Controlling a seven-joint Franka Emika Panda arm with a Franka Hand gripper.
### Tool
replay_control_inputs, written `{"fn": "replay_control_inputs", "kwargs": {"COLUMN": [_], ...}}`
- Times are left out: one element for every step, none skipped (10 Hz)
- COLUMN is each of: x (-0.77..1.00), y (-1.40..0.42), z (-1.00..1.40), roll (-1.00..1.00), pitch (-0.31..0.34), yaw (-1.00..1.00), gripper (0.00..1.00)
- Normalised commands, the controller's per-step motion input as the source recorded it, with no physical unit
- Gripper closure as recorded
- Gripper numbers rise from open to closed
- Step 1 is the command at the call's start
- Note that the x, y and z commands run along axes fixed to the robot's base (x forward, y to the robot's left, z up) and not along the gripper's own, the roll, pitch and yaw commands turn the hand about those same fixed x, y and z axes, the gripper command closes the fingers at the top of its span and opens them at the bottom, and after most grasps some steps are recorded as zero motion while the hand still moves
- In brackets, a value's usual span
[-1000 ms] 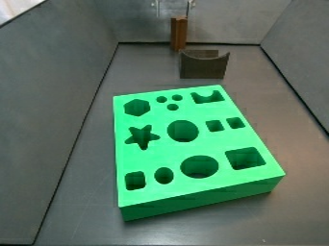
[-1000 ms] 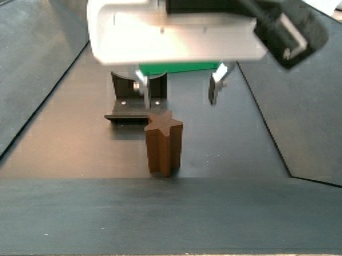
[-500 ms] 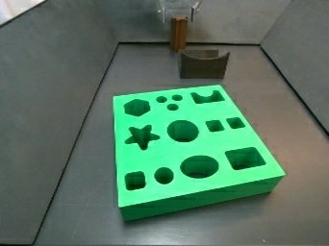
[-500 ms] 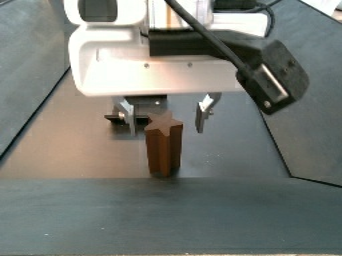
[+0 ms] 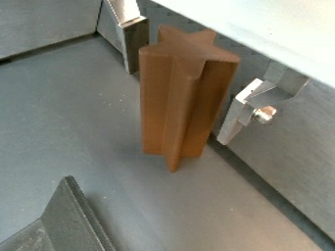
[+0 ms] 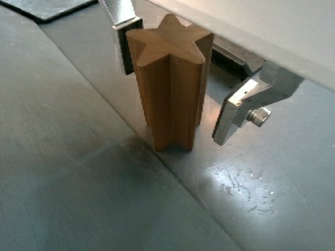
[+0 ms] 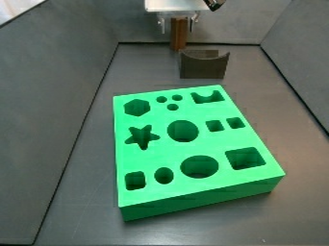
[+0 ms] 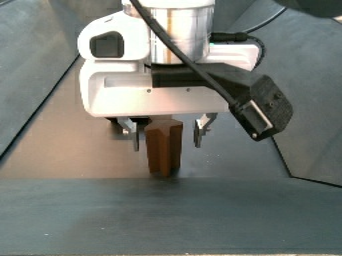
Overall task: Pick up the star object. Move up. Move to above the board. Insert the star object.
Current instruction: Pick up the star object.
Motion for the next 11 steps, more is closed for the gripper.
{"fn": "replay_control_inputs", "kwargs": {"x": [0.00, 0.00, 0.00, 0.00, 0.00, 0.00, 0.00, 0.00, 0.00, 0.00, 0.00], "y": [0.00, 0.00, 0.00, 0.00, 0.00, 0.00, 0.00, 0.00, 0.00, 0.00, 0.00], "z": [0.00, 0.00, 0.00, 0.00, 0.00, 0.00, 0.00, 0.00, 0.00, 0.00, 0.00], "roll": [0.00, 0.00, 0.00, 0.00, 0.00, 0.00, 0.00, 0.00, 0.00, 0.00, 0.00], "pitch": [0.000, 0.000, 0.000, 0.000, 0.000, 0.000, 0.000, 0.000, 0.000, 0.000, 0.000], "yaw": [0.00, 0.00, 0.00, 0.00, 0.00, 0.00, 0.00, 0.00, 0.00, 0.00, 0.00], "gripper": [1.00, 1.00, 1.00, 1.00, 1.00, 1.00, 1.00, 1.00, 1.00, 1.00, 1.00]}}
